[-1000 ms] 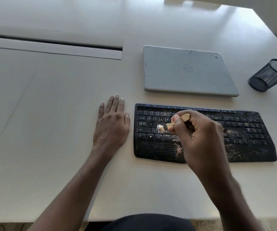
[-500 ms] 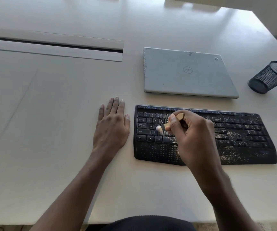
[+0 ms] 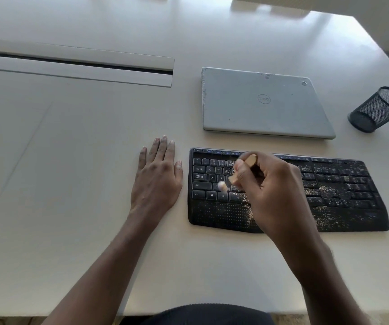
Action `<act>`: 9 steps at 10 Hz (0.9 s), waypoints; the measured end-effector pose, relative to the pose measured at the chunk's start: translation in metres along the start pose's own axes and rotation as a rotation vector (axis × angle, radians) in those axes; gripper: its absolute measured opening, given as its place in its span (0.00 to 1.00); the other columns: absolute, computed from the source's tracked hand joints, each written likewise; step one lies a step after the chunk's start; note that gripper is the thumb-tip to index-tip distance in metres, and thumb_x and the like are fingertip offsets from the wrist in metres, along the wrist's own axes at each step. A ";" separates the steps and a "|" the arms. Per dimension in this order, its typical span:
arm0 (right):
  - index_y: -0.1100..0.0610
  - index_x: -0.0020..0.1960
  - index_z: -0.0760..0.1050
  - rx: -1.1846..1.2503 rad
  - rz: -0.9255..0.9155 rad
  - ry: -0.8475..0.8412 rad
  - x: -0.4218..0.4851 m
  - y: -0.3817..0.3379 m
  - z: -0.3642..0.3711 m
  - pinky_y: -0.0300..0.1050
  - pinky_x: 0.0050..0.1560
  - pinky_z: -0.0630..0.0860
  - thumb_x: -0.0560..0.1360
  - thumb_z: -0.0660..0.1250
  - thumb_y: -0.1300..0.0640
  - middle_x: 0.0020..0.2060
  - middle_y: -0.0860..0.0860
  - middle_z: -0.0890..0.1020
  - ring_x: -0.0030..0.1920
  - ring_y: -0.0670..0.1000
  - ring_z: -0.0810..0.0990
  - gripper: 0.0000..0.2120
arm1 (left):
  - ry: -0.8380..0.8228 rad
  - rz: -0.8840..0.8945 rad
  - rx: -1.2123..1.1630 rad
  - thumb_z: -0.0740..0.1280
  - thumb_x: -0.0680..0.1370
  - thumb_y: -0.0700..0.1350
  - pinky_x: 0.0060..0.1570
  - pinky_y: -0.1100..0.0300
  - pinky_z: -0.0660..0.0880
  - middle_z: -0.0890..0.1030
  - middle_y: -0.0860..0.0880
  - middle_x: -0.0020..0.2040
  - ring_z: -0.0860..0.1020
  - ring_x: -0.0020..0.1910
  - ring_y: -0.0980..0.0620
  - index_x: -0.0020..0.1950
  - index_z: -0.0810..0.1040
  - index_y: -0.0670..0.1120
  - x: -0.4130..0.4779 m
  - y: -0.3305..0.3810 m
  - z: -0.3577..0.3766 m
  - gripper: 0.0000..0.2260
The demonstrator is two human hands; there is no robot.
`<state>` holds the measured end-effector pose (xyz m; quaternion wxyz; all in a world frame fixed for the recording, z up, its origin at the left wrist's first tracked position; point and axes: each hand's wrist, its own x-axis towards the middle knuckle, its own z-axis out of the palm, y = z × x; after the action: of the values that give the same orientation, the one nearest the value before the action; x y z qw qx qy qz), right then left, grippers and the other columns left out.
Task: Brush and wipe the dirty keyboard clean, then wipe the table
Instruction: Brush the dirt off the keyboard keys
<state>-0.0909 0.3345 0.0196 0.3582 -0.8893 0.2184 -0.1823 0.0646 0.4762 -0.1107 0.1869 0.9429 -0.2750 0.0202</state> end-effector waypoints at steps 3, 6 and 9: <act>0.51 0.49 0.79 -0.128 -0.066 -0.216 0.014 0.003 0.001 0.22 0.41 0.69 0.81 0.68 0.62 0.41 0.36 0.78 0.43 0.31 0.77 0.08 | -0.005 0.001 -0.001 0.55 0.86 0.50 0.84 0.47 0.49 0.60 0.44 0.84 0.54 0.85 0.49 0.84 0.61 0.44 0.000 0.001 -0.001 0.26; 0.55 0.48 0.81 -0.059 -0.121 -0.165 0.016 -0.004 0.000 0.24 0.40 0.69 0.80 0.70 0.65 0.39 0.40 0.81 0.41 0.34 0.78 0.06 | 0.004 0.002 0.009 0.56 0.86 0.50 0.84 0.46 0.50 0.60 0.44 0.84 0.55 0.84 0.48 0.83 0.61 0.44 0.000 0.000 0.001 0.26; 0.54 0.49 0.80 -0.204 -0.085 -0.109 0.013 0.004 -0.004 0.24 0.38 0.69 0.80 0.68 0.67 0.41 0.43 0.80 0.39 0.34 0.77 0.09 | 0.004 0.006 0.009 0.57 0.86 0.49 0.83 0.46 0.50 0.61 0.44 0.84 0.56 0.84 0.48 0.83 0.62 0.44 0.000 0.000 0.000 0.26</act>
<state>-0.0828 0.3230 0.0220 0.2691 -0.9381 0.1782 -0.1255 0.0642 0.4761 -0.1109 0.1833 0.9428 -0.2773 0.0237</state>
